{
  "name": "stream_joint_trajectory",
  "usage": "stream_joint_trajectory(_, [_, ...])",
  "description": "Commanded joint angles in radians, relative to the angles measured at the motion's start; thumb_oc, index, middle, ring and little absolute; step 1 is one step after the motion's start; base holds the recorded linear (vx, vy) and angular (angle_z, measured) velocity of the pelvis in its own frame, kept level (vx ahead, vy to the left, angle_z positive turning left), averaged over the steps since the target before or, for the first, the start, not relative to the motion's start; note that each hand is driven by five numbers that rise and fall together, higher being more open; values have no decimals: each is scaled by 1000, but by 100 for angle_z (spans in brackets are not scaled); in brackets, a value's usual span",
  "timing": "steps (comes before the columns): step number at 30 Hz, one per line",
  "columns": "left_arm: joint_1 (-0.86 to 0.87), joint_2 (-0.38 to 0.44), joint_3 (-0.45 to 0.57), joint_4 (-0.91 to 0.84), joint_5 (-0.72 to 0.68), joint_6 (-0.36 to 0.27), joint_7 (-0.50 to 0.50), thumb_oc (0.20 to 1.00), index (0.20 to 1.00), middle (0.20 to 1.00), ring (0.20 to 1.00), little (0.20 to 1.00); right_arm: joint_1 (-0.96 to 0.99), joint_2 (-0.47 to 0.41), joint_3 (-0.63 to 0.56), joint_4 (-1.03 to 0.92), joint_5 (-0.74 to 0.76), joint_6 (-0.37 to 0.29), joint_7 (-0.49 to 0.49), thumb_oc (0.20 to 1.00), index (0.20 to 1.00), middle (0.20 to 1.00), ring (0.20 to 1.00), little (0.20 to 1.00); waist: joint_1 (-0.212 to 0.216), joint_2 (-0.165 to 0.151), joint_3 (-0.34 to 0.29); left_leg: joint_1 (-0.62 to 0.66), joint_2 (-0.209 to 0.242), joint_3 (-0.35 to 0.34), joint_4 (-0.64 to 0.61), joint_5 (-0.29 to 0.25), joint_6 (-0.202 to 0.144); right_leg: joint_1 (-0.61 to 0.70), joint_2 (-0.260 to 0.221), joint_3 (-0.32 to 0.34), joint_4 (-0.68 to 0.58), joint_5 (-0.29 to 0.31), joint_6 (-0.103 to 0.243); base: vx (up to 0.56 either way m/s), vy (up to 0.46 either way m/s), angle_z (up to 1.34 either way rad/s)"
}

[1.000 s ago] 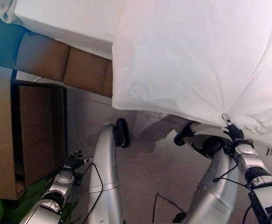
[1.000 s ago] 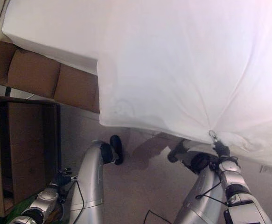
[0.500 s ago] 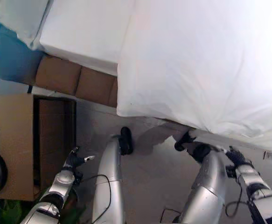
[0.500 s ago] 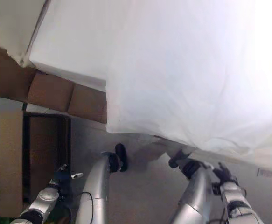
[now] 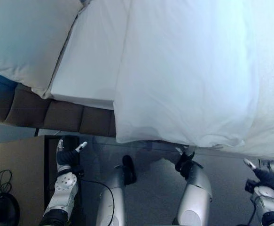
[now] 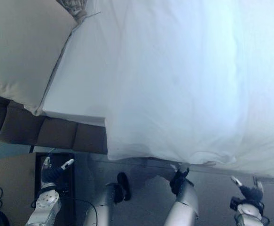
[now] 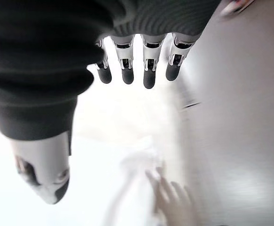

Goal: Make the bed

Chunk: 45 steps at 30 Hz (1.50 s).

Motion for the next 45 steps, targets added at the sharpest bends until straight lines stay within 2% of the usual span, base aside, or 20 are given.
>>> stream_joint_trajectory(1, [-16, 13, 65, -148, 43, -84, 91, 1000, 1000, 1000, 1000, 1000, 20, -12, -20, -191, -107, -86, -159, 1000, 1000, 1000, 1000, 1000, -15, 31, -7, 87, -5, -18, -134, 43, -5, -6, -24, -8, -26, 53, 115, 41, -2, -4])
stream_joint_trajectory(4, [-41, 23, 75, -306, 130, -109, 142, 1000, 1000, 1000, 1000, 1000, 12, 13, -11, -410, -189, -141, -196, 1000, 1000, 1000, 1000, 1000, -25, 36, -7, 93, -2, -17, -129, 42, -7, -6, -24, -1, -27, 52, 116, 19, -9, -10])
stream_joint_trajectory(8, [-60, 69, 72, -481, 237, -120, 137, 1000, 1000, 1000, 1000, 1000, 8, 10, 23, -607, -187, -211, -114, 1000, 1000, 1000, 1000, 1000, -27, 38, -7, 71, 1, -15, -110, 40, -10, -30, -27, 8, -11, 44, 113, -17, -10, -5])
stream_joint_trajectory(10, [-123, 99, 13, -603, 142, -208, 26, 1000, 1000, 1000, 1000, 1000, -52, -34, 92, -750, -139, -258, 1, 1000, 1000, 1000, 1000, 1000, -28, 47, -7, 58, 1, -5, -97, 39, -11, -54, -36, 17, 7, 45, 108, -49, 20, -21])
stream_joint_trajectory(13, [-247, 118, -93, -640, -27, -230, -128, 1000, 1000, 1000, 1000, 1000, -189, -81, 225, -762, -33, -259, 112, 1000, 1000, 1000, 1000, 1000, -26, 57, -7, 44, 7, 19, -90, 39, -14, -83, -48, 27, 8, 58, 107, -43, 30, -20])
stream_joint_trajectory(14, [-255, 120, -90, -633, -38, -232, -138, 1000, 1000, 1000, 1000, 1000, -198, -84, 224, -754, -25, -262, 118, 1000, 1000, 1000, 1000, 1000, -23, 57, -7, 41, 7, 21, -89, 38, -13, -89, -47, 30, 7, 60, 106, -45, 5, -19])
stream_joint_trajectory(15, [-339, 143, -190, -621, -58, -205, -205, 1000, 1000, 1000, 1000, 1000, -271, -60, 326, -724, 88, -245, 198, 1000, 1000, 1000, 1000, 1000, -28, 58, -7, 34, 15, 32, -83, 41, -15, -103, -44, 38, 5, 67, 105, -53, 12, -22])
stream_joint_trajectory(18, [-464, 164, -325, -542, -173, -187, -318, 1000, 1000, 1000, 1000, 1000, -367, -53, 465, -642, 155, -205, 288, 1000, 1000, 1000, 1000, 1000, -24, 46, -7, 6, 34, 55, -63, 44, -18, -146, -28, 60, 6, 73, 98, -53, 1, -29])
stream_joint_trajectory(20, [-533, 118, -417, -427, -312, -151, -392, 1000, 1000, 1000, 1000, 1000, -429, -42, 563, -571, 170, -168, 320, 1000, 1000, 1000, 1000, 1000, -24, 34, -7, -14, 45, 60, -45, 45, -19, -169, -17, 67, 7, 71, 91, -30, -24, -28])
stream_joint_trajectory(21, [-540, 118, -416, -417, -320, -155, -399, 1000, 1000, 1000, 1000, 1000, -435, -43, 564, -566, 171, -169, 321, 1000, 1000, 1000, 1000, 1000, -23, 34, -7, -16, 46, 61, -43, 44, -19, -172, -16, 68, 8, 71, 90, -46, -46, -32])
stream_joint_trajectory(22, [-584, 51, -526, -247, -434, -73, -460, 1000, 1000, 1000, 1000, 1000, -495, -16, 656, -490, 194, -128, 356, 1000, 1000, 1000, 1000, 1000, -27, 24, -7, -49, 61, 63, -14, 47, -21, -197, -8, 71, 18, 68, 84, -32, -38, -36])
stream_joint_trajectory(23, [-594, 49, -526, -234, -440, -76, -468, 1000, 1000, 1000, 1000, 1000, -501, -16, 656, -484, 196, -130, 358, 1000, 1000, 1000, 1000, 1000, -26, 25, -7, -53, 62, 63, -11, 46, -22, -202, -8, 73, 20, 67, 84, -61, -73, -43])
stream_joint_trajectory(24, [-613, -2, -568, -125, -526, -27, -493, 1000, 1000, 1000, 1000, 1000, -529, 9, 696, -460, 245, -115, 377, 1000, 1000, 1000, 1000, 1000, -28, 17, -7, -87, 66, 61, 9, 44, -23, -231, -11, 72, 38, 62, 81, -45, -61, -32])
stream_joint_trajectory(27, [-704, -30, -650, -42, -518, 1, -509, 1000, 1000, 1000, 1000, 1000, -573, 31, 732, -395, 314, -105, 387, 1000, 1000, 1000, 1000, 1000, -37, 14, -7, -179, 62, 49, 46, 41, -23, -298, -25, 85, 77, 52, 75, -61, -73, 6])
stream_joint_trajectory(28, [-698, -57, -662, -27, -585, 23, -534, 1000, 1000, 1000, 1000, 1000, -571, 45, 744, -401, 381, -105, 404, 1000, 1000, 1000, 1000, 1000, -40, 12, -7, -209, 62, 46, 67, 35, -24, -326, -27, 99, 99, 45, 75, -48, -67, 37])
stream_joint_trajectory(31, [-743, -120, -663, 49, -620, 25, -530, 1000, 1000, 1000, 1000, 1000, -615, 72, 751, -342, 439, -106, 417, 1000, 1000, 1000, 1000, 1000, -38, 11, -7, -270, 66, 43, 100, 30, -22, -369, -38, 106, 125, 28, 61, -41, -65, 38])
stream_joint_trajectory(32, [-803, -195, -656, 113, -670, 28, -516, 1000, 1000, 1000, 1000, 1000, -675, 122, 747, -271, 521, -113, 410, 1000, 1000, 1000, 1000, 1000, -34, 10, -7, -330, 66, 33, 139, 25, -24, -411, -42, 119, 156, 8, 51, -18, -78, 26])
stream_joint_trajectory(36, [-870, -241, -627, 162, -709, 24, -487, 1000, 1000, 1000, 1000, 1000, -771, 147, 732, -235, 576, -131, 400, 1000, 1000, 1000, 1000, 1000, -27, 11, -7, -456, 75, 10, 219, 5, -19, -518, -47, 158, 241, -31, 32, 2, -48, 18])
stream_joint_trajectory(39, [-951, -220, -606, 235, -727, 15, -471, 1000, 1000, 1000, 1000, 1000, -867, 140, 732, -154, 601, -136, 395, 1000, 1000, 1000, 1000, 1000, -22, 12, -7, -551, 86, -32, 304, -17, -10, -605, -42, 206, 341, -81, 12, 25, -18, 4])
stream_joint_trajectory(45, [-1052, -93, -541, 349, -713, -8, -424, 1000, 1000, 1000, 1000, 1000, -1008, 86, 711, -37, 598, -144, 373, 1000, 1000, 1000, 1000, 1000, 2, 16, -7, -727, 114, -98, 521, -94, 12, -760, -36, 255, 551, -180, -31, 63, 1, -6])
